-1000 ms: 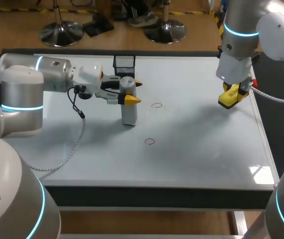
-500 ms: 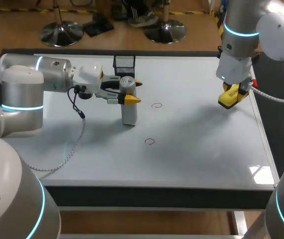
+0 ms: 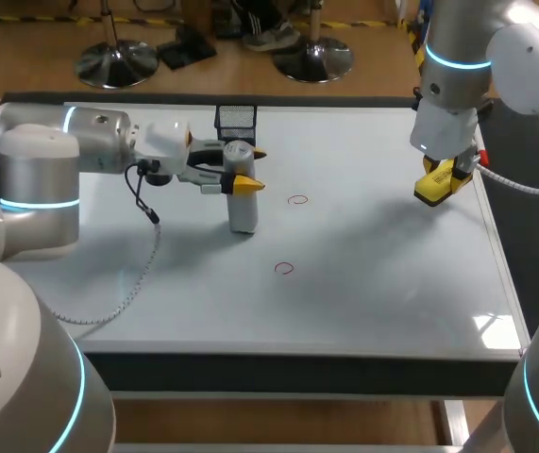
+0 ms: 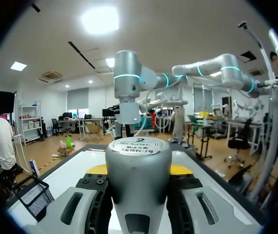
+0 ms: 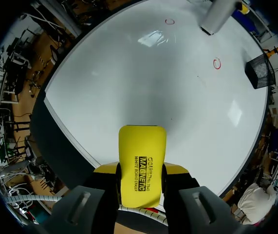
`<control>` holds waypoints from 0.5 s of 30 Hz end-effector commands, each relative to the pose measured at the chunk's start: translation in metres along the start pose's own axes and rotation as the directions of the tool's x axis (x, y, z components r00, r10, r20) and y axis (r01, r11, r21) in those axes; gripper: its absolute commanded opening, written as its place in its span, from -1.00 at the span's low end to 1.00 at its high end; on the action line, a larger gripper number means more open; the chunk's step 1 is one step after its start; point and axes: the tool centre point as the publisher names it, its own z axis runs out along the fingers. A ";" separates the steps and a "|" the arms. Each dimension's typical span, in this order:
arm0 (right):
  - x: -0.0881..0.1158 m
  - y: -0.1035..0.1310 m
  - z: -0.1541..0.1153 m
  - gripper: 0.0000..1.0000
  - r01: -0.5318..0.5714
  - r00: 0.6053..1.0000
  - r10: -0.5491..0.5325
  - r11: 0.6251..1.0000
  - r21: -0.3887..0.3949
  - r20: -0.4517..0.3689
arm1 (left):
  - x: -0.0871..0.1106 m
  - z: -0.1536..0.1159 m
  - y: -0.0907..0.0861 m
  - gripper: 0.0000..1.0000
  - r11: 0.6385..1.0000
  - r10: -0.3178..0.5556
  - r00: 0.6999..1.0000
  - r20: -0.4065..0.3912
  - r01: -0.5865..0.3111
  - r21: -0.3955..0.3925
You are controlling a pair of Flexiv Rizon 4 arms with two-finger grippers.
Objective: Pick up the inspection probe, press it on each red-marked spot on the whiteboard one by one, put down the probe, pick up the eraser, and wipe off all the red marks.
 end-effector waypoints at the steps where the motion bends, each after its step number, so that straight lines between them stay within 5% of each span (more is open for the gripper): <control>1: 0.000 -0.001 -0.001 -1.00 0.001 1.000 -0.001 1.000 0.002 -0.004 | 0.009 -0.011 -0.009 -1.00 1.000 0.014 0.999 0.039 -0.013 -0.005; 15: 0.000 -0.001 -0.001 -1.00 0.001 1.000 -0.001 1.000 0.002 -0.004 | 0.011 -0.067 -0.019 -1.00 1.000 0.029 0.979 0.203 -0.027 -0.014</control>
